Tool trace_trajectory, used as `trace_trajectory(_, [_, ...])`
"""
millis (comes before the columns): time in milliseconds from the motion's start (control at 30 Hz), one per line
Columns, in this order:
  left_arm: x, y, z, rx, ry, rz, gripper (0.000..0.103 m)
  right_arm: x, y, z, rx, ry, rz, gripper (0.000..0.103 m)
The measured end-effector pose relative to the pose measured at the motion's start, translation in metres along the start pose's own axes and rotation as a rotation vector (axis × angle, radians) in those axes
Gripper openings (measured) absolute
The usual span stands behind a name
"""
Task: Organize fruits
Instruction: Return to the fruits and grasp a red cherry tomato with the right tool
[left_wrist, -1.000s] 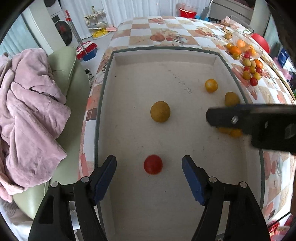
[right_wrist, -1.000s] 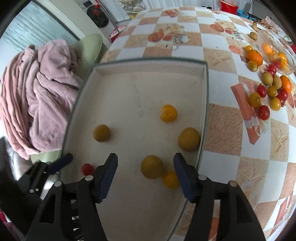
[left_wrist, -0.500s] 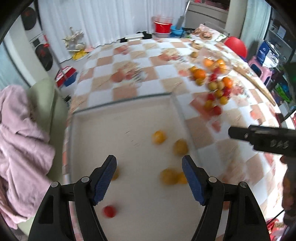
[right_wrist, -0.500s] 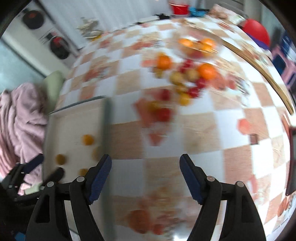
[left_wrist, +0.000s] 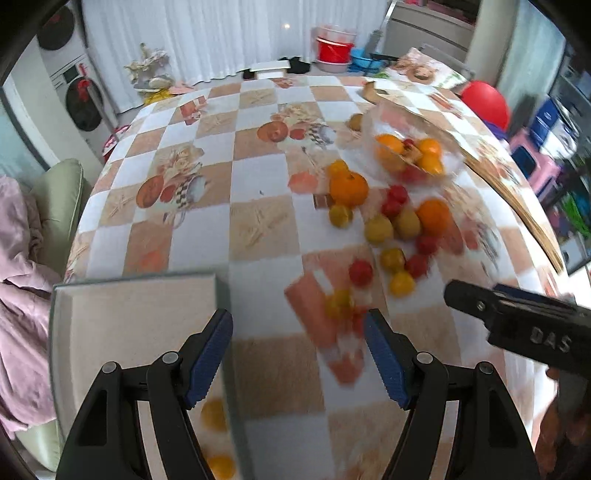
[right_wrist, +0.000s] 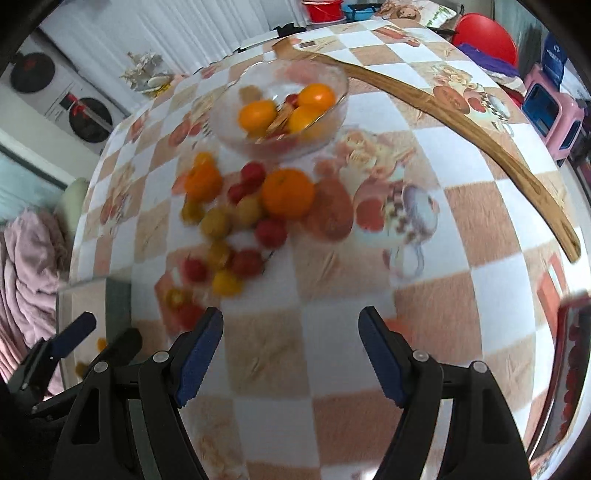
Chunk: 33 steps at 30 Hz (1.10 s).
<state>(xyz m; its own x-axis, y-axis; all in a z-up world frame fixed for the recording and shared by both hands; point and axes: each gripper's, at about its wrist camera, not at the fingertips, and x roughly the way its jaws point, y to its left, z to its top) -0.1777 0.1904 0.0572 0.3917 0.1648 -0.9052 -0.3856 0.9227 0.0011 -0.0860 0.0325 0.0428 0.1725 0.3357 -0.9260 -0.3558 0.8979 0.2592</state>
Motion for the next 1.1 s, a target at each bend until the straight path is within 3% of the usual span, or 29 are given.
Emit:
trace_trajectory(200, [0.031,0.0,0.02,-0.051,0.004,0.013,0.074,0.02,0.002,0.027,-0.01,-0.003,0.029,0.057])
trace_trajectory(467, [0.044,-0.01,0.022,-0.028,0.024,-0.014,0.074,0.035,0.02,0.039,-0.078,0.006,0.043,0.047])
trace_trajectory(600, [0.042,-0.015,0.018,-0.022,0.034,-0.039,0.074,0.037,0.024,0.037,-0.103,0.017,0.05,0.028])
trace_trajectory(800, [0.044,-0.027,-0.002,-0.003,0.09,-0.078,0.073,0.032,0.018,0.031,-0.1,0.026,0.085,0.026])
trace_trajectory(1100, [0.026,-0.027,-0.03,-0.016,0.079,-0.097,0.073,0.01,-0.011,0.002,-0.092,0.05,0.104,0.026])
